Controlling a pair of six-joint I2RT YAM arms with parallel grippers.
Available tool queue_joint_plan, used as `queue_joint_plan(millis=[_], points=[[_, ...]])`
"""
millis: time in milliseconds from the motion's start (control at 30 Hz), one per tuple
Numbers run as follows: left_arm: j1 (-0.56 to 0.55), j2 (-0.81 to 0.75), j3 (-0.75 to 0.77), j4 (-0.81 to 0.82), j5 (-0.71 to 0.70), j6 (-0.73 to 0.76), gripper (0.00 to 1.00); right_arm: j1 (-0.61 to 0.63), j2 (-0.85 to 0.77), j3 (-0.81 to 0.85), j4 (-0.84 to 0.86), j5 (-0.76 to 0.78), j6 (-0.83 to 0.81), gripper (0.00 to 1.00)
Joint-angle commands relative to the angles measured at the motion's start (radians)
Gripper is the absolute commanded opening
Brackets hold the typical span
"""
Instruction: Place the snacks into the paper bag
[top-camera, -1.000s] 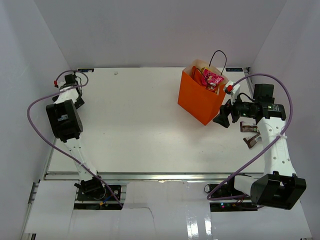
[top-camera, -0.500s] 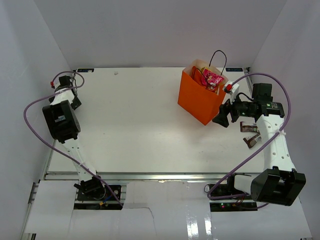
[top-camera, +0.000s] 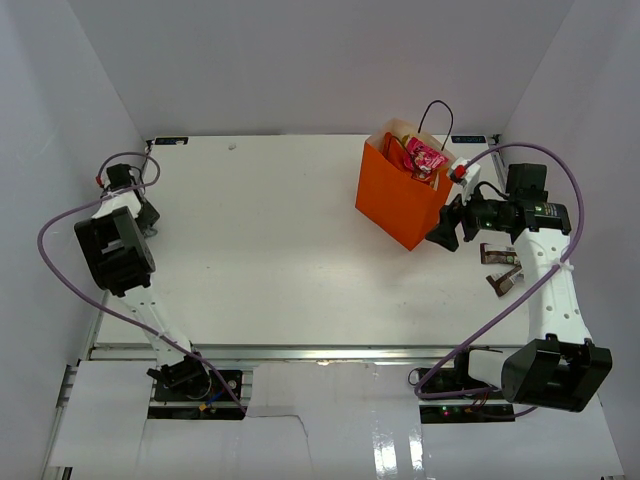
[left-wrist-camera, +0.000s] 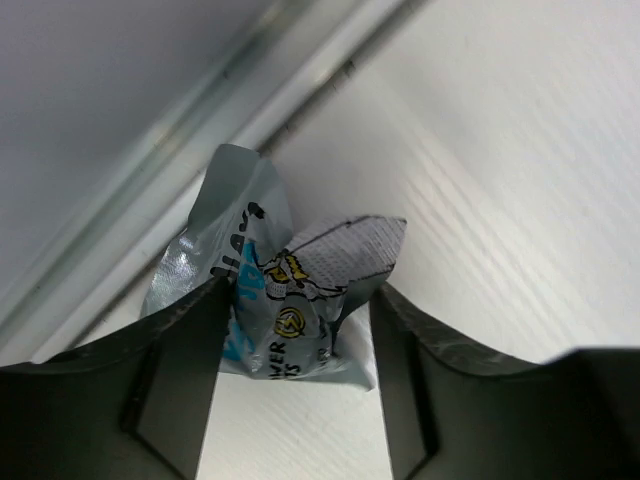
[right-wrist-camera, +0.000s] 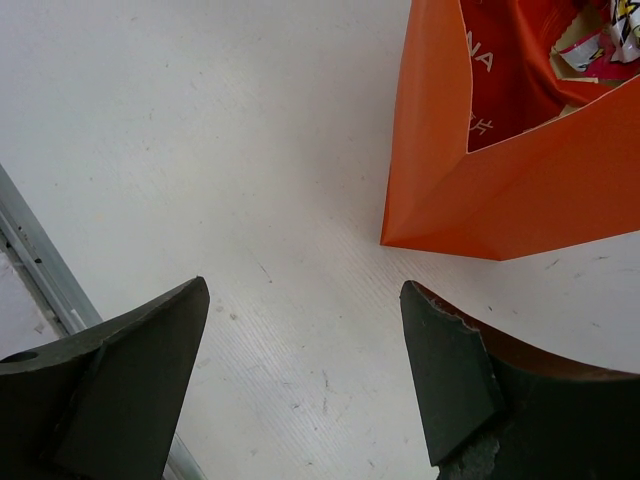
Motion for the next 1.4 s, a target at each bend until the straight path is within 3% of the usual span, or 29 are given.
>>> queue_joint_plan(millis=[0, 267, 533, 667, 867, 1000, 1167, 1367], points=[[-0.005, -0.058, -0.089, -0.022, 0.217, -0.027, 0.65, -0.004, -0.016, 0.048, 0.026, -0.026, 0.008, 0.83], [-0.028, -0.195, -0.266, 0.082, 0.51, -0.057, 0.42, -0.003, -0.057, 0.049, 0.048, -0.045, 0.013, 0.83], [-0.152, -0.324, -0.409, 0.236, 0.949, -0.104, 0.17, 0.023, -0.088, 0.063, 0.003, -0.164, -0.074, 0.83], [-0.3, -0.354, -0.445, 0.303, 1.096, -0.15, 0.14, 0.095, -0.105, 0.055, -0.043, -0.178, -0.189, 0.83], [-0.489, -0.433, -0.539, 0.453, 1.259, -0.286, 0.13, 0.341, -0.131, 0.011, -0.05, -0.083, -0.286, 0.83], [-0.581, -0.488, -0.631, 0.634, 1.401, -0.388, 0.13, 0.526, -0.106, -0.027, 0.057, 0.041, -0.222, 0.82], [-0.666, -0.532, -0.66, 0.67, 1.494, -0.4, 0.15, 0.729, -0.048, -0.07, 0.185, 0.198, -0.263, 0.84], [-0.741, -0.592, -0.698, 0.69, 1.583, -0.408, 0.17, 0.816, 0.013, -0.133, 0.461, 0.228, -0.326, 0.95]])
